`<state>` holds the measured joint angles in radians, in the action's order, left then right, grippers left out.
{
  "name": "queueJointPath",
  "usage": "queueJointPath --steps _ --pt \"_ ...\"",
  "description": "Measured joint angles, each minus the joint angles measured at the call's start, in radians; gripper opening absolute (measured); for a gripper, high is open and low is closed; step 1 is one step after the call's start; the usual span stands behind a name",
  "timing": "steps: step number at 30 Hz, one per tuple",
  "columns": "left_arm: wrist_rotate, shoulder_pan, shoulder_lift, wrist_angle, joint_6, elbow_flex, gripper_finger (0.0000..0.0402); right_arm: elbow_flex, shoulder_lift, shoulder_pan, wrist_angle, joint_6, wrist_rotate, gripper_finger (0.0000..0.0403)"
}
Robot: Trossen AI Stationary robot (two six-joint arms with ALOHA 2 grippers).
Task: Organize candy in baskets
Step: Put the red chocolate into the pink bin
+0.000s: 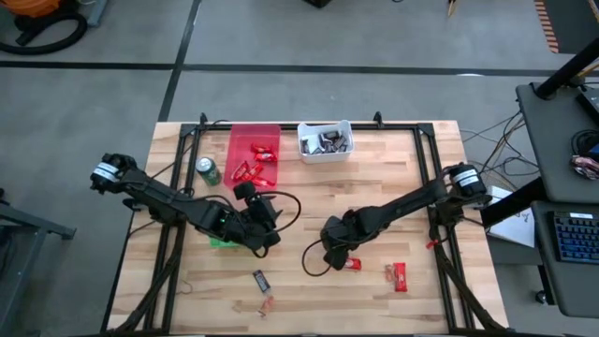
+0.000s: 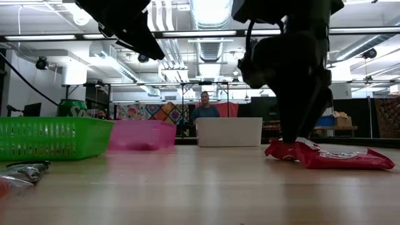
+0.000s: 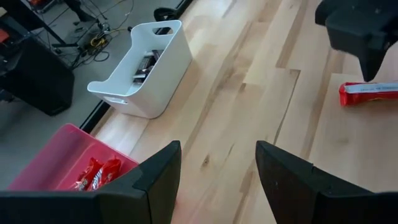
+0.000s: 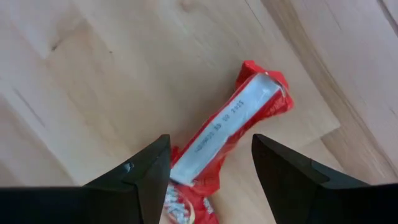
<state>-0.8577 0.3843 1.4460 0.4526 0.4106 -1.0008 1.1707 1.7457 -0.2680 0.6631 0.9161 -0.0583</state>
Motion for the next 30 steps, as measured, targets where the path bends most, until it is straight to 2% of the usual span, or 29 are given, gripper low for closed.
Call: queueJointPath --steps 4,7,16,19,24,27,30 --pt "0.0 0.0 0.0 0.001 0.03 0.001 0.019 0.001 0.024 0.002 -0.002 0.0 0.011 0.0208" --pt "0.0 0.0 0.0 0.0 0.062 0.001 0.019 0.0 0.042 0.002 -0.001 -0.001 0.043 0.0186" --pt "0.009 0.013 0.0 -0.034 0.096 0.008 0.019 0.0 0.043 0.002 -0.016 -0.1 0.084 0.0045" --pt "0.029 0.025 0.0 -0.069 0.083 0.017 0.019 -0.001 0.032 0.002 -0.023 -0.169 0.089 0.0021" --pt "0.134 0.053 0.014 -0.275 -0.073 0.084 0.019 -0.014 -0.03 0.002 -0.143 -0.33 0.16 0.0027" --pt "0.241 0.061 0.034 -0.486 -0.199 0.158 0.019 -0.05 -0.077 -0.009 -0.319 -0.478 0.254 0.0027" --pt "0.257 0.059 0.057 -0.683 -0.249 0.224 0.019 -0.098 -0.106 -0.014 -0.553 -0.621 0.294 0.0027"
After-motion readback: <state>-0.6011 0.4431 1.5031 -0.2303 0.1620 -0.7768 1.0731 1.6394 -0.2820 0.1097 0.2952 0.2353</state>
